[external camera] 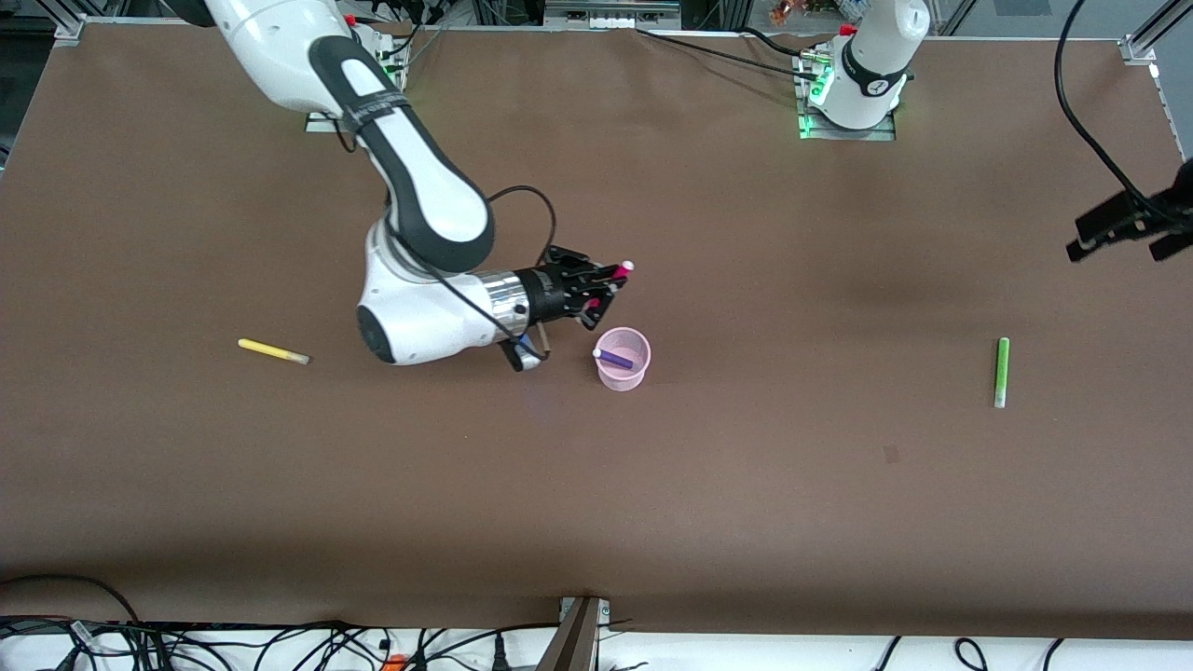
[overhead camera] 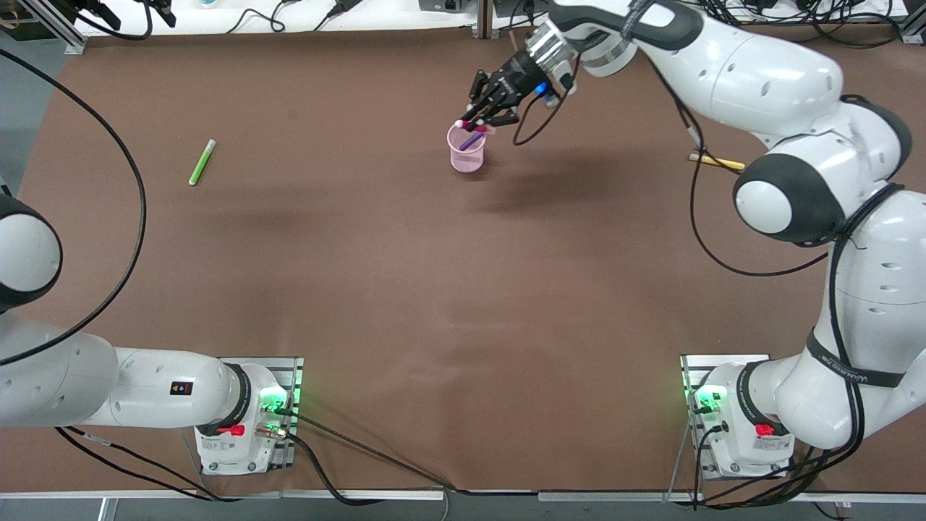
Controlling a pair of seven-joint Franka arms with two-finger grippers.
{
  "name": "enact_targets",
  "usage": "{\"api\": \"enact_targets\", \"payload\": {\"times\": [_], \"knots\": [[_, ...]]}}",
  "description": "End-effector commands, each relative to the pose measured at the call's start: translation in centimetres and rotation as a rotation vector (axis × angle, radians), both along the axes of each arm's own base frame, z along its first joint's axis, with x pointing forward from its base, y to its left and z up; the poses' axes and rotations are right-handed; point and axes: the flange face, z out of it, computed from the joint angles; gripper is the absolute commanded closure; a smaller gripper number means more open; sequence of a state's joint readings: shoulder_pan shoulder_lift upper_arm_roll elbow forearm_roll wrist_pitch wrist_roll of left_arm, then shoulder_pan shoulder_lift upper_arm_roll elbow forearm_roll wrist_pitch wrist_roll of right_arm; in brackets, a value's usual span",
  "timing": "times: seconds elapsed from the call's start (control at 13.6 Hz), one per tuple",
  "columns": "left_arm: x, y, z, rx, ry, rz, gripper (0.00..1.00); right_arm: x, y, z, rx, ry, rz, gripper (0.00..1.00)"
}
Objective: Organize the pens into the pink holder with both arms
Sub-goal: 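Carry the pink marker with the right gripper over the pink holder, then lower the pink marker into the holder and open the right gripper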
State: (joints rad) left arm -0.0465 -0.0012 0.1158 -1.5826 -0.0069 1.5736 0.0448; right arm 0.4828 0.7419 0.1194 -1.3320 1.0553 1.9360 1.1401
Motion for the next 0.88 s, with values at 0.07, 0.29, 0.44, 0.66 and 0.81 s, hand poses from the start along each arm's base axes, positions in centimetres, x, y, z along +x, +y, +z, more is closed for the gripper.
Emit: {"api": "enact_targets", "payload": {"times": [0.07, 0.29, 0.44, 0.66, 0.81], "knots": [[-1.3, -1.8, -0.1, 0.057, 0.042, -0.017, 0.00, 2.2, 3.2, -1.7, 0.038, 0.035, -0.101, 1.00], [-1.1, -1.5, 0.3, 0.056, 0.035, -0.019, 0.00, 2.9, 4.2, -1.9, 0.049, 0.011, -0.119, 1.00], [-1.0, -1.6, 0.3, 0.056, 0.031, -0.021, 0.00, 2.9, 4.4, -2.3, 0.049, -0.002, -0.115, 1.00], [-1.0, -1.7, 0.5, 0.055, 0.027, -0.025, 0.00, 3.5, 4.3, -2.5, 0.055, -0.027, -0.128, 1.00], [-0.9, -1.8, 0.5, 0.055, 0.028, -0.028, 0.00, 3.7, 4.3, -3.6, 0.060, -0.067, -0.130, 1.00]]}}
